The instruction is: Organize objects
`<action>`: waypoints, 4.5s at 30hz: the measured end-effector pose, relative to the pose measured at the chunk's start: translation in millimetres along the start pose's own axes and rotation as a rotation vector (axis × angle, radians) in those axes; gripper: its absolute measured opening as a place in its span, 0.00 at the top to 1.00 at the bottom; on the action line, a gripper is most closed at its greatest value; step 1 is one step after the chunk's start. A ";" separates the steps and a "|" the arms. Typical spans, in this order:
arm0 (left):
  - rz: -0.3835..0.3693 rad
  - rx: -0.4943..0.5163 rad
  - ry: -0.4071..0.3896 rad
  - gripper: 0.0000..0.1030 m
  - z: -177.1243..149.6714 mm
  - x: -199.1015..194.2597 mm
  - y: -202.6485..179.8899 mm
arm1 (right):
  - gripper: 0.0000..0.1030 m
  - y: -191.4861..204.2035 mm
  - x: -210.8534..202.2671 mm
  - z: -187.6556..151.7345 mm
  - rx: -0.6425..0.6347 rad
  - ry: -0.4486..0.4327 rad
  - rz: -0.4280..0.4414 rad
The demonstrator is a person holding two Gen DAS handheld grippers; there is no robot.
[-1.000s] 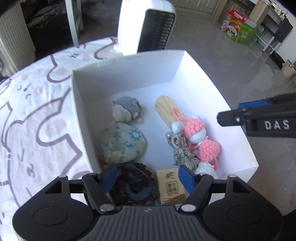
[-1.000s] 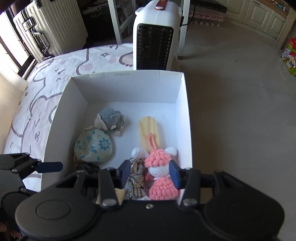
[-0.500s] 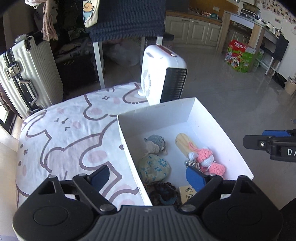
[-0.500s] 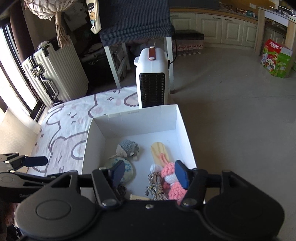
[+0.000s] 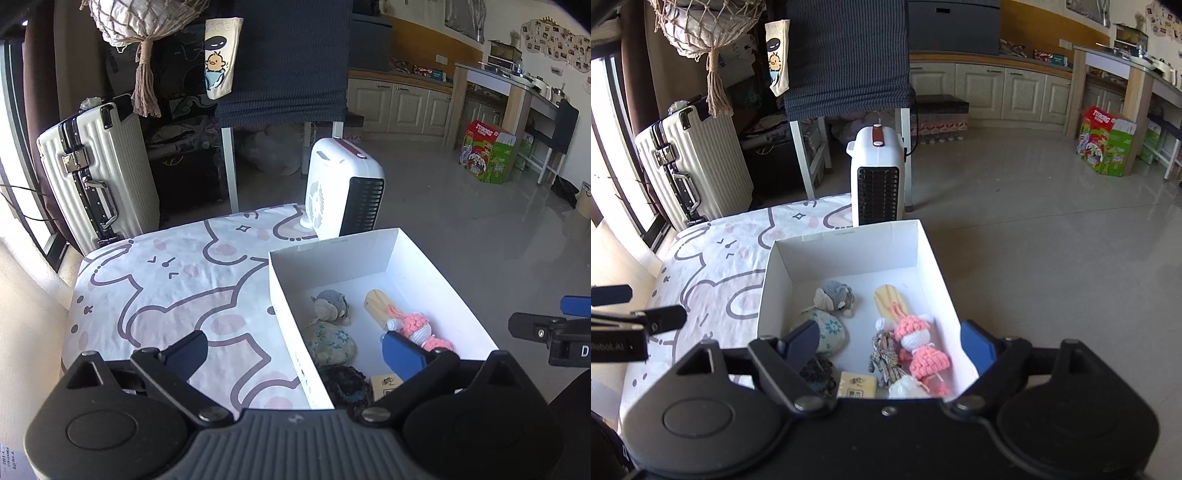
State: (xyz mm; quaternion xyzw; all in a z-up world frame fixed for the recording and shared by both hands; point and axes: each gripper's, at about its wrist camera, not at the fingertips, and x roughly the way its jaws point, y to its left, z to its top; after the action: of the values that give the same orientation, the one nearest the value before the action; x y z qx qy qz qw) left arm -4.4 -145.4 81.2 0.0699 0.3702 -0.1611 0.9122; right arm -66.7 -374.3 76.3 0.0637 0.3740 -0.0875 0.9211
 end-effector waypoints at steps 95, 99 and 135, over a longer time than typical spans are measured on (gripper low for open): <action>0.048 -0.038 0.040 0.00 -46.5 5.5 24.1 | 0.00 15.6 -9.3 -45.9 -0.038 0.007 -0.087; 0.048 -0.038 0.039 0.00 -46.5 5.4 24.0 | 0.00 15.7 -9.4 -45.9 -0.038 0.007 -0.087; 0.047 -0.041 0.038 0.00 -45.4 5.8 20.1 | 0.00 18.0 -8.8 -46.5 -0.039 0.008 -0.083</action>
State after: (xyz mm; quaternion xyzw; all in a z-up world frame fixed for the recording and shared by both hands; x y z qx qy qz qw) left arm -23.2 -116.7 44.8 0.0628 0.3892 -0.1304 0.9097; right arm -100.6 -347.2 50.3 0.0303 0.3819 -0.1179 0.9161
